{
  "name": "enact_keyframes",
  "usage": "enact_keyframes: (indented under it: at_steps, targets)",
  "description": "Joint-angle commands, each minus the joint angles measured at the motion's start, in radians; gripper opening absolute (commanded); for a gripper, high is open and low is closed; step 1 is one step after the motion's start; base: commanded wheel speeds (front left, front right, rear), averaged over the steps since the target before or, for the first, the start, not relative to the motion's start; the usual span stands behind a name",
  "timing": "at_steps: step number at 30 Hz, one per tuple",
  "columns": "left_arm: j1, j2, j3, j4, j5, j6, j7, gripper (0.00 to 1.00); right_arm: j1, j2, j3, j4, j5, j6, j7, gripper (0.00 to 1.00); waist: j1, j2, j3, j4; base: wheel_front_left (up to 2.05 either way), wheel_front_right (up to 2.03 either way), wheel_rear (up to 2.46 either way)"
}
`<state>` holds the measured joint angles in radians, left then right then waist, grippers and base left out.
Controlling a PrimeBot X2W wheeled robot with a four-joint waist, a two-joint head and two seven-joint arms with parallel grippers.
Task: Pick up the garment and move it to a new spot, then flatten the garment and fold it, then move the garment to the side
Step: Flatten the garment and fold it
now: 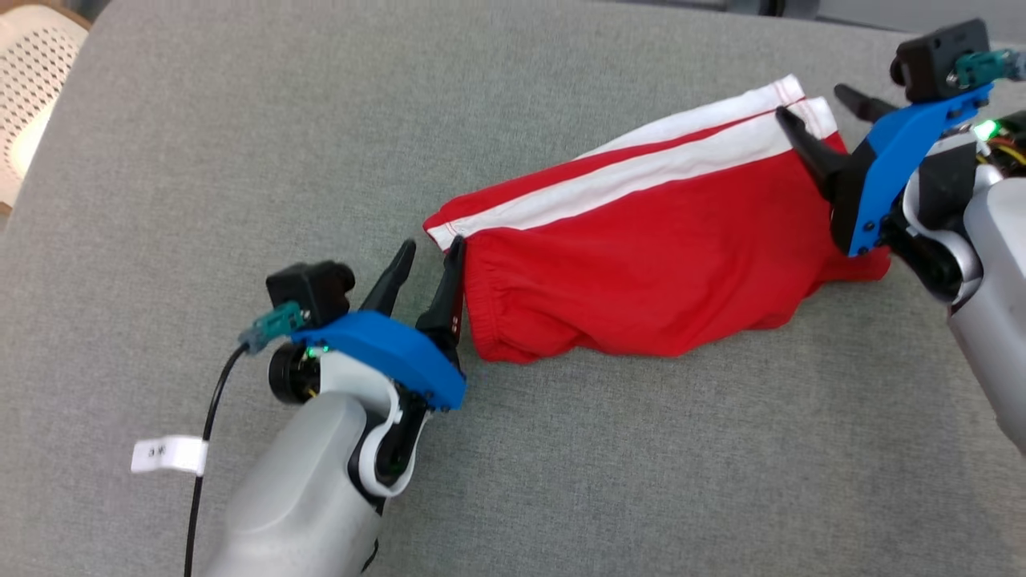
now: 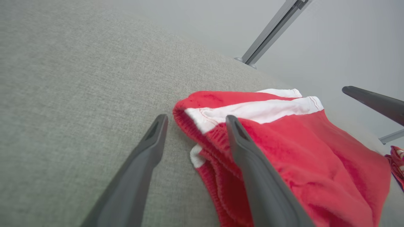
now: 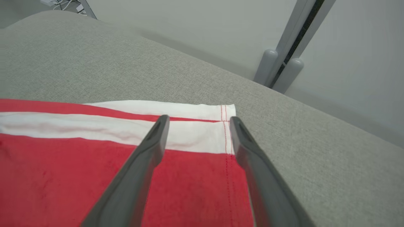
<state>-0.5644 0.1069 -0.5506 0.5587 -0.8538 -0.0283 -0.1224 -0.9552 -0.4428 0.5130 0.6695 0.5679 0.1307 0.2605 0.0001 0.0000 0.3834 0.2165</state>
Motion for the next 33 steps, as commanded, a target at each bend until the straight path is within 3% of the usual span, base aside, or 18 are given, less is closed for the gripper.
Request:
enact_keyframes:
  at_steps: [1, 7, 11, 15, 25, 28, 33]
  targets:
    - [0.022, 0.009, 0.006, 0.002, -0.004, -0.009, -0.019, 1.00, 0.024, -0.009, 0.009, 0.005, 0.023, 0.000, -0.008, 1.00, -0.0001, 0.0000, -0.029, -0.005, 0.00, 0.00, 0.00]
    - [0.077, 0.045, 0.009, -0.021, 0.036, -0.028, -0.104, 1.00, 0.065, -0.028, 0.014, 0.035, 0.078, 0.000, -0.012, 1.00, -0.0001, 0.0000, -0.087, -0.004, 0.00, 0.00, 0.00]
    - [0.114, 0.092, 0.020, -0.050, 0.121, -0.028, -0.138, 1.00, 0.098, -0.037, 0.002, 0.062, 0.107, 0.000, -0.001, 1.00, -0.0001, 0.0000, -0.114, 0.006, 0.00, 0.00, 0.00]
    - [0.161, 0.104, 0.099, -0.124, 0.221, -0.037, -0.142, 1.00, 0.124, -0.039, -0.023, 0.096, 0.121, 0.000, -0.002, 1.00, -0.0001, 0.0000, -0.122, 0.022, 0.00, 0.00, 0.00]
    - [0.266, 0.050, 0.267, -0.230, 0.398, -0.080, -0.143, 1.00, 0.095, -0.028, -0.106, 0.234, 0.055, 0.000, -0.025, 1.00, -0.0001, 0.0000, -0.084, 0.081, 0.00, 0.00, 0.00]
    - [0.300, 0.011, 0.313, -0.250, 0.431, -0.095, -0.143, 1.00, 0.046, 0.007, -0.182, 0.361, 0.002, 0.000, -0.029, 1.00, -0.0001, 0.0000, -0.048, 0.120, 0.00, 0.00, 0.00]
    - [0.320, -0.007, 0.329, -0.258, 0.450, -0.101, -0.143, 1.00, 0.021, 0.050, -0.210, 0.468, -0.048, 0.000, -0.004, 1.00, -0.0001, 0.0000, -0.035, 0.136, 0.00, 0.00, 0.00]
